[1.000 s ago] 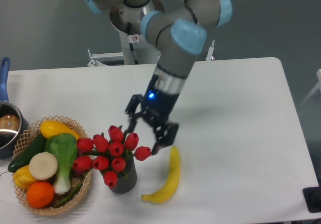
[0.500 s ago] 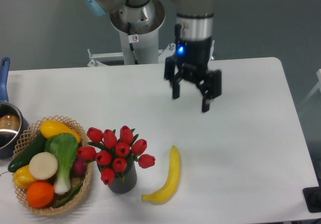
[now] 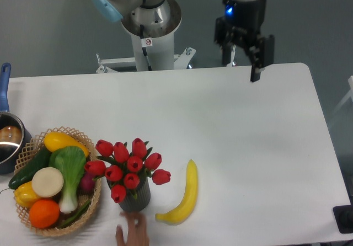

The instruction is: Insert the flowers into the vase

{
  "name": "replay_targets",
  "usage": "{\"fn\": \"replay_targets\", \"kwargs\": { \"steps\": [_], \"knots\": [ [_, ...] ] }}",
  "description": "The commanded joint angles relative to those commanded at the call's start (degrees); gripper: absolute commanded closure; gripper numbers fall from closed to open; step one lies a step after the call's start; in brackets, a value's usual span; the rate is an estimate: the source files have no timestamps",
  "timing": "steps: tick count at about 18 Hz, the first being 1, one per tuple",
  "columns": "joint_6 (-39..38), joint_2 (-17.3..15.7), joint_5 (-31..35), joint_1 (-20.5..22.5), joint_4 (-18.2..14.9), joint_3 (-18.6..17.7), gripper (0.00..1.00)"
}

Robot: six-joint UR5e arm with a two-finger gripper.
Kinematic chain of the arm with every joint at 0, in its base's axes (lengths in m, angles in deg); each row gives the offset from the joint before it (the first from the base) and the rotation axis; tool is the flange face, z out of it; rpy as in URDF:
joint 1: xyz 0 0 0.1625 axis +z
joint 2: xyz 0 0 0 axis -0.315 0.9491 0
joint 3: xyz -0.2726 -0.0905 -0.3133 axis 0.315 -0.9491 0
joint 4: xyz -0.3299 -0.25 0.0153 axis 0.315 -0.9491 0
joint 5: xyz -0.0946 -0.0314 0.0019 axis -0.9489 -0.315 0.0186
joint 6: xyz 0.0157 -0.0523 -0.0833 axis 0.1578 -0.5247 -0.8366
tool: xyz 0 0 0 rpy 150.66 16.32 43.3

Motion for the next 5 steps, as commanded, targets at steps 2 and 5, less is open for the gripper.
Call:
{"fn": "replay_targets", "kwargs": {
  "steps": [2, 5],
  "knots": [
    [3.0, -0.5, -1.3, 2.6, -1.7, -0.1, 0.0],
    [3.6, -1.1, -3.2, 4.3, -2.9, -0.3, 0.0]
  ]
}}
